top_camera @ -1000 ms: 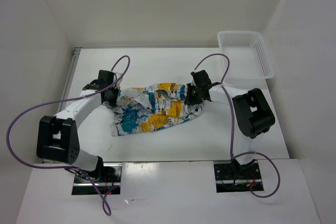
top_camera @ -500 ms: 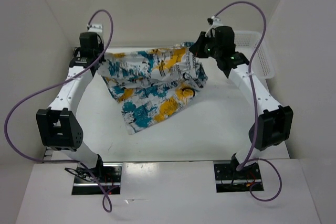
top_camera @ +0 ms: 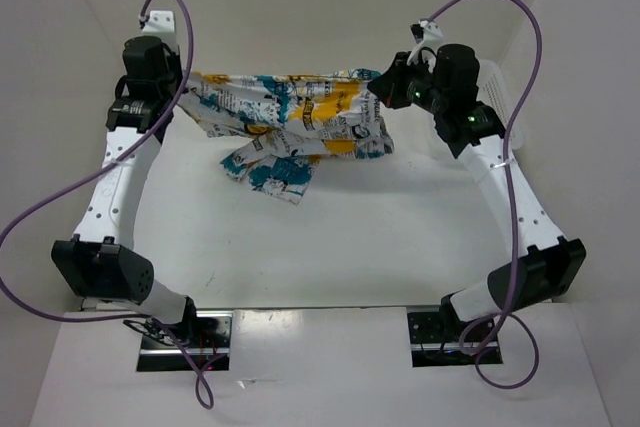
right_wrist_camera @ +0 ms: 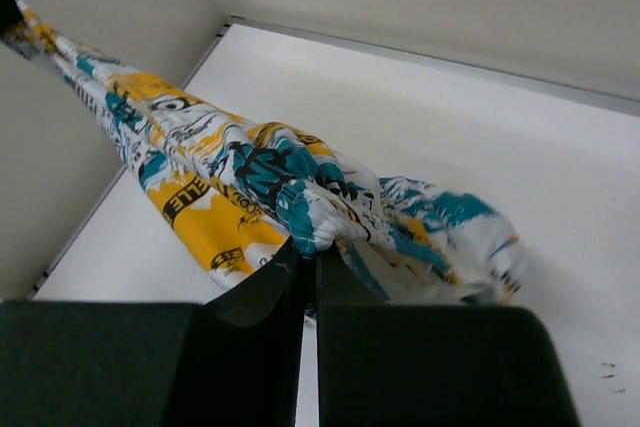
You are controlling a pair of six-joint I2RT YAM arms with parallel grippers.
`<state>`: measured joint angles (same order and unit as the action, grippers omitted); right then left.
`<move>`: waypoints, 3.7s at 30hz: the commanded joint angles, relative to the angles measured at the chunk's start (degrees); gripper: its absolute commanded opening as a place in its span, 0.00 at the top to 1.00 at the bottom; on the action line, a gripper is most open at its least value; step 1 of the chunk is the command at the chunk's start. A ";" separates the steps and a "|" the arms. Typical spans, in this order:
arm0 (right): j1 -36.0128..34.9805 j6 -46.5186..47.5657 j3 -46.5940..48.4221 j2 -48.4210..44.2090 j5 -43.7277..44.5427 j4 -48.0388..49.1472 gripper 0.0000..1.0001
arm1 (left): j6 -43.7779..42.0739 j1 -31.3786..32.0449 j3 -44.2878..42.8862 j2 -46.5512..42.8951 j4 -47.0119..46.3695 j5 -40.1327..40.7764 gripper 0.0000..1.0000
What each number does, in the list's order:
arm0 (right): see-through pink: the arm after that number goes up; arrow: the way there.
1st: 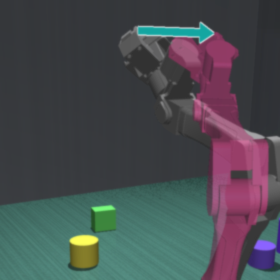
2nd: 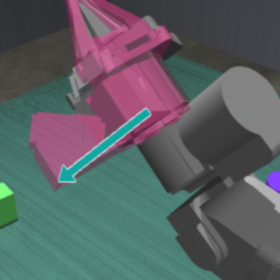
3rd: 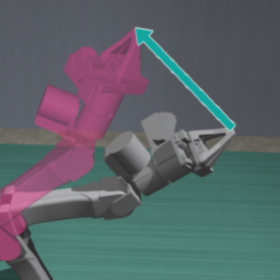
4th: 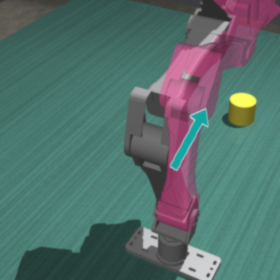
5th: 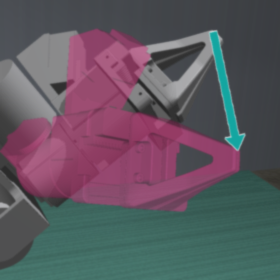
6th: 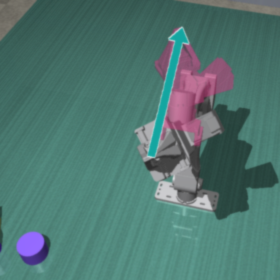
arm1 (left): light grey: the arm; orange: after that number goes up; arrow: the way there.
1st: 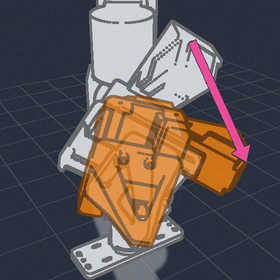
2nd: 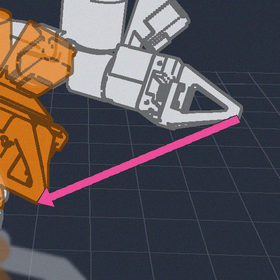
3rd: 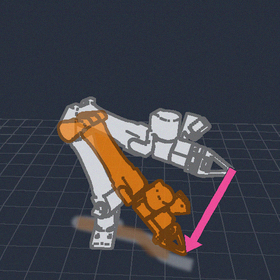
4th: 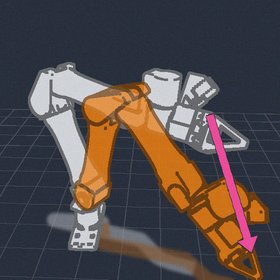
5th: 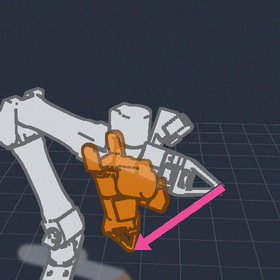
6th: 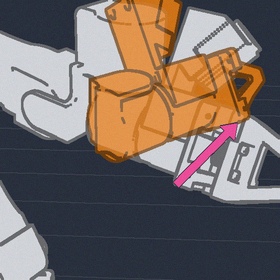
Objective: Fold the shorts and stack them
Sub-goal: Fold the shorts
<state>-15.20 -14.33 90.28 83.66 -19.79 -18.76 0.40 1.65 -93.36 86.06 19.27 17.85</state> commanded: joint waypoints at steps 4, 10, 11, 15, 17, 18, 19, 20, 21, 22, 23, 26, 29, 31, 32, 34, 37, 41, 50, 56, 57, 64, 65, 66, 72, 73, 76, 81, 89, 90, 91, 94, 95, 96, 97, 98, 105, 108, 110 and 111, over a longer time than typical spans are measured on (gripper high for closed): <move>-8.43 5.71 2.62 -15.61 8.25 0.48 1.00 | -0.40 -0.86 -14.18 -4.49 -0.11 9.30 1.00; -17.83 7.82 13.06 -20.28 17.76 -2.59 1.00 | -0.40 -0.86 -32.82 -2.13 4.63 9.84 1.00; -17.85 7.82 13.08 -20.29 16.29 -2.59 1.00 | -0.40 -0.86 -35.55 -1.34 6.12 9.84 1.00; -17.85 6.15 13.69 -22.66 14.52 0.56 1.00 | -0.40 -0.08 -46.46 -0.10 10.17 11.41 1.00; -17.85 5.45 13.69 -23.19 13.99 1.35 1.00 | -0.40 -0.07 -50.50 0.60 11.31 11.42 1.00; -17.85 5.45 13.00 -23.19 13.99 1.36 1.00 | -0.40 -0.07 -51.39 1.12 11.32 12.03 1.00; -17.85 5.45 12.30 -22.58 14.69 1.36 1.00 | -0.40 -0.07 -51.39 1.13 11.32 12.04 1.00; -17.85 5.45 12.29 -22.57 15.48 1.88 1.00 | -0.40 -0.07 -50.87 1.13 11.32 12.04 1.00; -17.85 5.45 10.90 -21.70 16.18 1.89 1.00 | -0.40 -0.07 -49.82 1.13 11.32 11.25 1.00; -17.85 6.15 10.19 -21.17 17.06 2.76 1.00 | -0.40 -0.07 -48.25 1.13 11.32 10.64 1.00; -17.85 6.94 9.40 -19.95 17.76 3.29 1.00 | -0.40 -0.07 -46.32 1.13 10.80 9.93 1.00; -17.32 8.17 8.16 -15.48 18.82 4.17 1.00 | -0.40 -0.07 -37.70 1.82 9.39 6.86 1.00; -15.58 9.58 7.37 -10.03 21.11 4.17 1.00 | -0.40 -0.07 -29.09 4.63 7.46 3.96 1.00; -13.11 8.09 5.79 -7.47 20.23 4.17 1.00 | -0.40 -0.07 -22.61 6.21 5.18 2.55 1.00; -10.75 6.35 3.70 -5.02 20.23 5.57 1.00 | -0.40 -0.07 -20.48 8.05 4.12 2.54 1.00; -8.45 3.71 1.32 -2.28 20.23 6.63 1.00 | -0.40 -0.07 -15.39 11.47 0.36 2.02 1.00; -4.85 1.41 0.51 5.18 18.48 8.30 1.00 | -0.40 -0.59 -13.78 16.31 -3.01 0.79 1.00; -2.73 0.18 2.35 15.38 15.58 10.77 1.00 | -0.40 -0.60 -21.14 28.09 -3.53 -0.97 1.00; 1.84 -0.44 4.83 20.85 14.44 10.77 1.00 | -0.40 0.01 -38.47 34.36 7.09 -5.89 1.00; 2.46 0.70 -6.07 14.19 12.32 11.91 1.00 | -0.40 2.83 -23.72 21.71 9.26 -5.98 1.00; 2.46 1.23 -8.78 13.21 11.80 11.21 1.00 | -0.40 3.35 -23.71 20.21 12.60 -6.50 1.00; 5.88 1.06 -20.66 3.63 9.42 9.54 1.00 | -0.40 11.60 3.05 0.19 22.31 -1.61 1.00; 6.76 0.53 -22.15 1.96 9.42 9.54 1.00 | -0.40 13.36 6.75 -2.28 22.31 -0.72 1.00; 6.76 -0.08 -22.77 1.17 8.55 9.01 1.00 | -0.40 15.12 12.01 -6.65 23.35 -0.10 1.00; 7.29 -3.16 -26.82 -3.32 8.98 6.47 1.00 | -0.40 25.15 21.28 -15.83 31.44 3.16 1.00; 7.29 -3.77 -27.52 -3.33 10.11 5.68 1.00 | -0.40 25.94 22.07 -16.53 33.27 2.64 1.00; 8.60 -5.53 -28.14 -5.61 10.13 2.78 1.00 | -0.40 25.95 23.31 -18.30 36.97 0.52 1.00; 11.68 -9.83 -29.28 -9.91 9.51 -2.84 1.00 | -0.40 28.93 26.64 -22.77 41.10 -1.76 1.00; 14.94 -14.76 -35.34 -16.06 5.11 -8.92 0.74 | -0.40 30.87 30.87 -25.59 46.46 -12.64 0.81; 14.94 -15.37 -37.09 -16.94 4.50 -9.44 0.68 | -0.40 30.87 30.87 -25.59 47.69 -17.01 0.57; 14.94 -16.16 -37.89 -17.82 4.50 -9.45 0.61 | -0.40 30.87 30.35 -26.12 49.01 -19.14 0.49; 15.99 -17.22 -39.57 -21.60 4.50 -11.90 0.28 | -0.40 30.87 30.34 -28.57 52.19 -23.38 0.38; 15.99 -17.23 -39.57 -23.87 5.46 -12.43 0.24 | -0.40 30.87 30.34 -29.10 52.80 -23.38 0.36; 15.99 -17.92 -39.57 -24.94 6.86 -12.44 0.15 | -0.40 30.87 31.04 -29.63 52.80 -23.38 0.36; 15.99 -17.93 -39.57 -25.90 6.87 -13.05 0.13 | -0.40 30.87 32.35 -30.94 51.85 -21.56 0.33; 15.99 -18.54 -38.87 -26.61 7.48 -13.05 0.12 | -0.40 30.26 33.50 -31.48 48.79 -20.15 0.30; 15.99 -20.48 -40.27 -17.58 4.85 -7.34 0.14 | -0.40 27.00 40.45 -23.33 35.94 -14.86 0.31; 15.99 -20.48 -41.41 -12.48 6.16 -6.02 0.14 | -0.40 27.00 40.45 -19.63 32.42 -12.84 0.30; 15.99 -20.48 -41.93 -11.07 6.17 -4.27 0.14 | -0.40 27.00 39.66 -16.12 31.19 -14.76 0.30; 15.99 -20.48 -41.94 -10.54 6.17 -4.26 0.14 | -0.40 27.00 38.88 -14.80 30.14 -15.29 0.30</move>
<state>0.43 -34.04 48.77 72.82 -14.13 -26.61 0.16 28.91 -52.73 68.79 54.22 3.27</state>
